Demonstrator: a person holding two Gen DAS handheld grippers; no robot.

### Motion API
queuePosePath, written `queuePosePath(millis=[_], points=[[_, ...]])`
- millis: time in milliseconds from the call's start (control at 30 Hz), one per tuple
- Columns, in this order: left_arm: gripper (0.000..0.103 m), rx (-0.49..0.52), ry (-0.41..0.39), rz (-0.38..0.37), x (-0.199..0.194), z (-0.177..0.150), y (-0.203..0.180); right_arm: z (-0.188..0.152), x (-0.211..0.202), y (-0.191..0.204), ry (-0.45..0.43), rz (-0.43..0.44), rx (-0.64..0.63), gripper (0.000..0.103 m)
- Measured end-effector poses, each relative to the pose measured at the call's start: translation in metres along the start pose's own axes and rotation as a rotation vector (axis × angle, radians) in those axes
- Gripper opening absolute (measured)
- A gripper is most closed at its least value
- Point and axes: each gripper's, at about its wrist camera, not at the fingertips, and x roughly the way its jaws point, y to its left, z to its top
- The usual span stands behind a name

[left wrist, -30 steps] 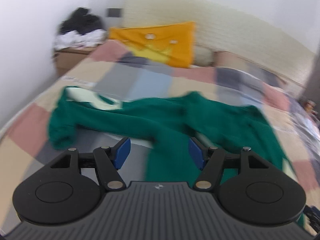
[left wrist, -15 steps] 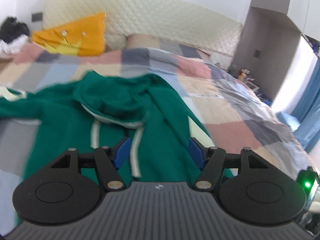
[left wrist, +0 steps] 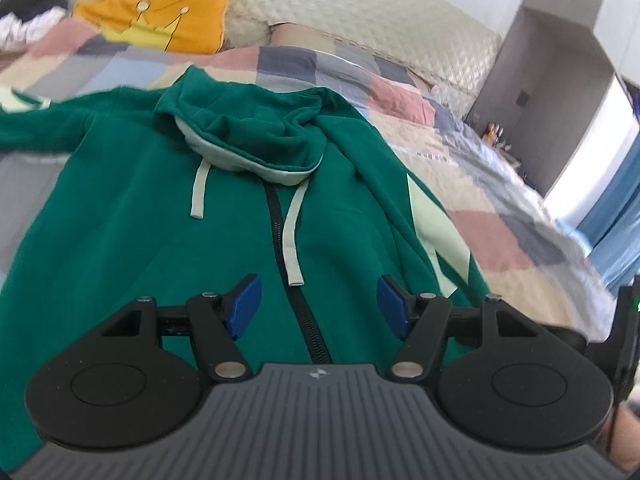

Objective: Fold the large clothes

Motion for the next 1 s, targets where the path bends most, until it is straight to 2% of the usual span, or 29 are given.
queuePosePath(millis=[33,133,267,367,533,667,800,1000], points=[[0.069,-0.015,-0.001,-0.003,0.0,0.0,0.003,-0.001,-0.001,0.001,-0.002,0.001,-0.003,0.041],[0.069,-0.048,0.01,-0.012,0.002,-0.001,0.008,0.0,-0.008,0.003,-0.037,-0.007,-0.014,0.024],[0.069,-0.062,0.014,-0.016,0.0,-0.005,0.008,0.006,-0.029,0.008,-0.164,-0.05,-0.05,0.017],[0.069,-0.067,0.013,-0.023,-0.003,-0.007,0.007,0.01,-0.041,0.011,-0.226,-0.055,-0.087,0.014],[0.069,-0.075,0.017,-0.019,-0.002,-0.009,0.007,0.016,-0.048,0.01,-0.259,-0.046,-0.084,0.013],[0.069,-0.1,0.017,-0.016,-0.002,-0.01,0.011,0.033,-0.056,0.008,-0.314,-0.059,-0.081,0.013],[0.069,-0.13,0.021,-0.015,0.001,-0.009,0.017,0.067,-0.068,0.003,-0.378,-0.076,-0.084,0.013],[0.069,-0.153,0.025,0.01,0.01,-0.007,0.022,0.15,-0.073,-0.01,-0.452,-0.124,-0.115,0.012]])
